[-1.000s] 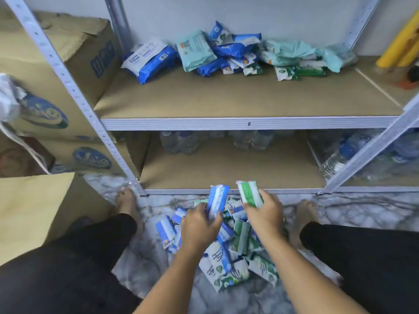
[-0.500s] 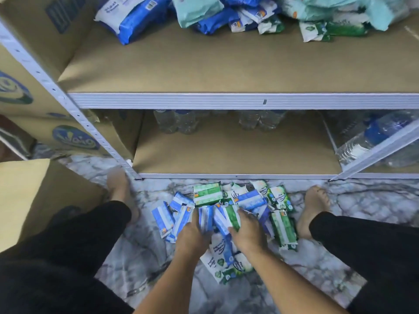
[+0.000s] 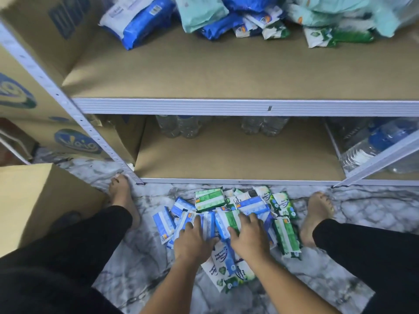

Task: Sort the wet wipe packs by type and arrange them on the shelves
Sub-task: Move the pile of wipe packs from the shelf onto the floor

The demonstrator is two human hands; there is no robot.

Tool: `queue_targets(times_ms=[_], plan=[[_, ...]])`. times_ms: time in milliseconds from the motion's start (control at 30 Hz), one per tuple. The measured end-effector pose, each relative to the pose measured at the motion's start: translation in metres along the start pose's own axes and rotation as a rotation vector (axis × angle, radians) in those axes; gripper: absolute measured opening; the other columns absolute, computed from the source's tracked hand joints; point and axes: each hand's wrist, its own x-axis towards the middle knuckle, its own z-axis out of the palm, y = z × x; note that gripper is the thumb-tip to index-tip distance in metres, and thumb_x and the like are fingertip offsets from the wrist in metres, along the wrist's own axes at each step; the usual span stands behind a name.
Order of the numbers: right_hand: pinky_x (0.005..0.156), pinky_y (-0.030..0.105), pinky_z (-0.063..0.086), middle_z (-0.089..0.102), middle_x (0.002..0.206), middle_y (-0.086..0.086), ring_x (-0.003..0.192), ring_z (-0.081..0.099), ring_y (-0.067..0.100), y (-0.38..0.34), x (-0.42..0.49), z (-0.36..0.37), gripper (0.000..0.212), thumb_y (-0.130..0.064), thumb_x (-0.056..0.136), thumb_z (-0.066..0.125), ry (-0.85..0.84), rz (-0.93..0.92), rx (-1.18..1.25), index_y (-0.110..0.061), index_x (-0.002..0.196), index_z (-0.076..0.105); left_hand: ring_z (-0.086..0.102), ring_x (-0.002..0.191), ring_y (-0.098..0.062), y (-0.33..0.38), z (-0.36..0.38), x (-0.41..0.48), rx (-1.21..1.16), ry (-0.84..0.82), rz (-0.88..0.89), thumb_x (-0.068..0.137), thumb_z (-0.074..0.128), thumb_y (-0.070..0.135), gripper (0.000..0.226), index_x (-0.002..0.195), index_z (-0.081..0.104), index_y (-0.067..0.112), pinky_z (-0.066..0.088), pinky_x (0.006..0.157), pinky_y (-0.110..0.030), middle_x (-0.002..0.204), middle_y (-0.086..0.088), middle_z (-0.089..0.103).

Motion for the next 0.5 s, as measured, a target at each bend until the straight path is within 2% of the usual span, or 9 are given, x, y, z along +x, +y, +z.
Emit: queue_targets(times_ms=[133, 267, 400, 500], plan=[[0.086, 0.037, 0.052, 0.051, 0.132, 0.004, 0.119, 0.053, 0.026, -0.008, -0.006, -0.025, 0.053, -0.045, 0.094, 0.057, 0.144, -0.036, 0.133, -0.02, 0.141, 0.054, 0.047, 0.13, -0.03, 0.013, -0.019, -0.015, -0.117, 0.117, 0.076, 0.088, 0.049, 0.073, 0.088, 0.154, 0.018, 0.024, 0.048, 0.099, -0.044, 0.144, -0.009, 0.045], [0.079, 0.037, 0.053, 0.057, 0.119, 0.002, 0.103, 0.062, 0.028, -0.024, 0.0, -0.069, 0.039, -0.032, 0.088, 0.067, 0.359, -0.097, 0.353, -0.019, 0.125, 0.067, 0.051, 0.122, -0.025, 0.041, -0.061, -0.029, -0.28, 0.307, 0.232, 0.09, 0.053, 0.065, 0.075, 0.151, 0.029, 0.029, 0.049, 0.092, -0.038, 0.134, -0.001, 0.05], [0.079, 0.035, 0.052, 0.057, 0.112, -0.003, 0.082, 0.062, 0.022, -0.041, 0.014, -0.138, 0.029, -0.027, 0.089, 0.068, 0.543, -0.206, 0.501, -0.021, 0.117, 0.069, 0.054, 0.115, -0.016, 0.075, -0.126, -0.043, -0.399, 0.468, 0.448, 0.092, 0.053, 0.054, 0.059, 0.145, 0.035, 0.036, 0.051, 0.088, -0.037, 0.13, 0.009, 0.047], [0.079, 0.035, 0.052, 0.061, 0.103, -0.003, 0.086, 0.063, 0.022, -0.049, 0.023, -0.193, 0.02, -0.018, 0.087, 0.07, 0.712, -0.297, 0.574, -0.019, 0.107, 0.072, 0.055, 0.112, -0.011, 0.097, -0.178, -0.053, -0.416, 0.613, 0.577, 0.091, 0.053, 0.048, 0.054, 0.142, 0.039, 0.036, 0.05, 0.091, -0.033, 0.129, 0.012, 0.048]])
